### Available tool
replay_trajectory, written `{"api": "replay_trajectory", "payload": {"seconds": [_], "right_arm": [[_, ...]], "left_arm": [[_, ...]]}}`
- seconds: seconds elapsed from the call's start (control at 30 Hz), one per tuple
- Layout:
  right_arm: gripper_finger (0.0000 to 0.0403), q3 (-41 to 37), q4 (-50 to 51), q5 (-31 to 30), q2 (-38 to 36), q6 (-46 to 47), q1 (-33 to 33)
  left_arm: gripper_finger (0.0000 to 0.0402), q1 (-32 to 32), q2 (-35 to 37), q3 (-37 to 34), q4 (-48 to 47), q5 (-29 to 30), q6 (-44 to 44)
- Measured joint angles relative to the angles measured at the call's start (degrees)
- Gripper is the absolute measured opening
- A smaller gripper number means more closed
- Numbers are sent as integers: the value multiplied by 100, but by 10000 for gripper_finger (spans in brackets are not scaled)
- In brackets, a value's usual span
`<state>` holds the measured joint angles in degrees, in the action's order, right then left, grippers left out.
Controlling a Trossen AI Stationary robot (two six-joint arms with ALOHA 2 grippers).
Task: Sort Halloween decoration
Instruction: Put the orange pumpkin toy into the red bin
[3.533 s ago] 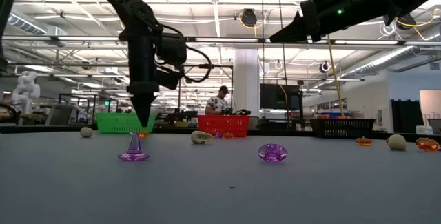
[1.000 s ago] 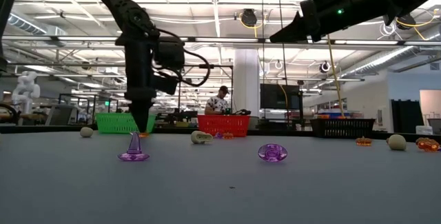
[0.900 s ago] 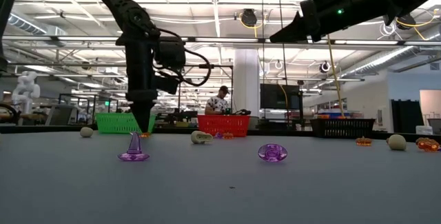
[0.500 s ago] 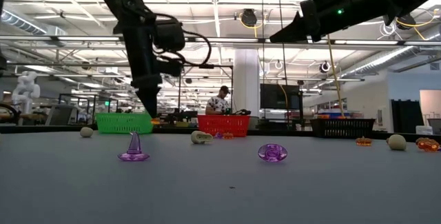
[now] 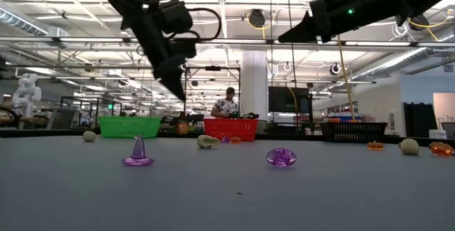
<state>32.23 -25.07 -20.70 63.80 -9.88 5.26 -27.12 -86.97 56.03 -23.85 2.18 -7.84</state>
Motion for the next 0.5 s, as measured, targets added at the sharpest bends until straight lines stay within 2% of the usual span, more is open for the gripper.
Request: {"api": "replay_trajectory", "payload": {"seconds": [0.27,0.4,0.5], "right_arm": [[0,0,8,-1,1,-5,0],[0,0,45,0,1,-73,0],[0,0,47,0,0,-163,1]], "left_arm": [[0,-550,-429,819,226,-560,-195],[1,-623,-484,907,-339,-1042,-499],[13,-513,-488,907,-1043,-1118,-604]]}}
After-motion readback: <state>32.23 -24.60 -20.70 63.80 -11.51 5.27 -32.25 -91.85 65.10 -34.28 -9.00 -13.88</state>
